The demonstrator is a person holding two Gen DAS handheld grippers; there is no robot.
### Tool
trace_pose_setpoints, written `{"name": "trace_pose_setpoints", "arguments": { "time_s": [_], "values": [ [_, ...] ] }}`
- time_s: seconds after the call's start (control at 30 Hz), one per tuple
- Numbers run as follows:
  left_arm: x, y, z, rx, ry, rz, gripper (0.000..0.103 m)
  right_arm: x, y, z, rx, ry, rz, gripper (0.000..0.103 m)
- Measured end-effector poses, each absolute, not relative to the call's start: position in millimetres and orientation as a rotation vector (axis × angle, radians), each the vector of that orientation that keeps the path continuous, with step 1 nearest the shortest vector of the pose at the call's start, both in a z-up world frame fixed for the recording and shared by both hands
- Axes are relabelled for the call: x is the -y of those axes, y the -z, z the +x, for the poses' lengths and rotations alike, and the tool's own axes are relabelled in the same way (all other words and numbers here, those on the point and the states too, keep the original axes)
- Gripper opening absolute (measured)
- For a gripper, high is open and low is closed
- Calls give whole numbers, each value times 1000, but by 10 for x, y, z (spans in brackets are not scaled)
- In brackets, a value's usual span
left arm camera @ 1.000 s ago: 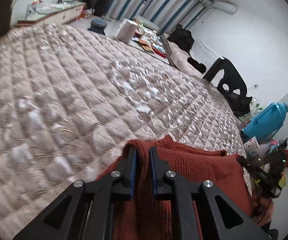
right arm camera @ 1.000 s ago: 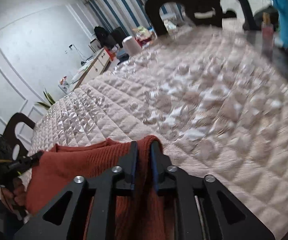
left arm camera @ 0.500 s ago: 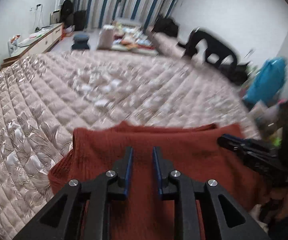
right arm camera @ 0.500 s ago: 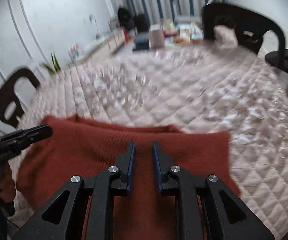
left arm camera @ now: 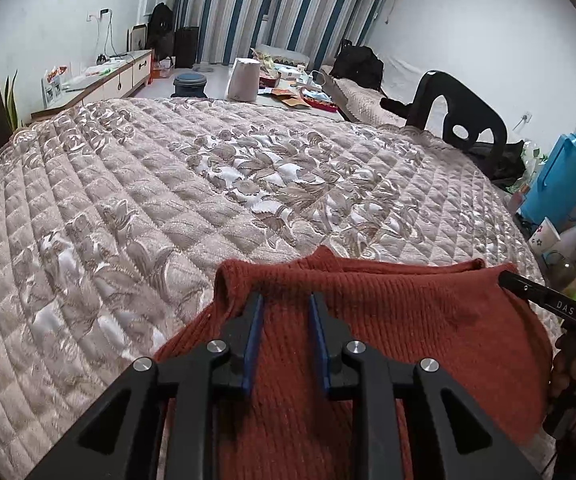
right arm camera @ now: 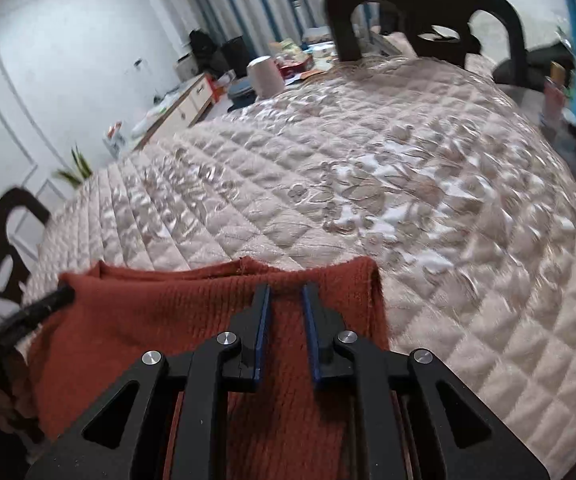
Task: Fold small clothes
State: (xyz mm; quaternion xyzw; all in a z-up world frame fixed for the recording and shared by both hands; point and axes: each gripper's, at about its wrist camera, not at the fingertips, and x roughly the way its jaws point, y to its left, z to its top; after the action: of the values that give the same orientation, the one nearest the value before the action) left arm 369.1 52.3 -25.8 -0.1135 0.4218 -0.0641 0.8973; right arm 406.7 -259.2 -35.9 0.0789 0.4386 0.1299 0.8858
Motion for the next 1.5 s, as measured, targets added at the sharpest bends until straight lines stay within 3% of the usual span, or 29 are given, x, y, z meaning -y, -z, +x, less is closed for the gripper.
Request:
{"name": "trace_pose_setpoints", "arguments": {
  "time_s": [0.23, 0.4, 0.5, 0.73, 0.97, 1.13, 1.5],
  "values": [
    [-501, -44, 3097, -795, 206, -204, 26, 2530, 17, 3356, -807, -303, 74, 17],
    [-465, 61, 2746, -791, 257, -170, 26, 2507, 125, 2855, -804, -316, 38, 17],
    [-506, 239, 2797, -821, 236, -188, 27, 2578, 362, 2856, -852, -295, 40, 17],
    [-525, 94, 2468, -787, 237, -201, 27, 2794, 177, 2562, -793, -288, 145, 17],
    [-578, 334, 2262, -845, 221, -220, 27, 2929, 423, 2420, -842, -298, 187, 18],
    [-503, 151, 2046, -813, 203, -192, 28, 2941, 276, 2230, -805, -292, 201, 18],
    [-361, 109, 1706, -796, 183, -159, 36, 2966, 307, 1899, -805, -337, 264, 25]
  ]
}}
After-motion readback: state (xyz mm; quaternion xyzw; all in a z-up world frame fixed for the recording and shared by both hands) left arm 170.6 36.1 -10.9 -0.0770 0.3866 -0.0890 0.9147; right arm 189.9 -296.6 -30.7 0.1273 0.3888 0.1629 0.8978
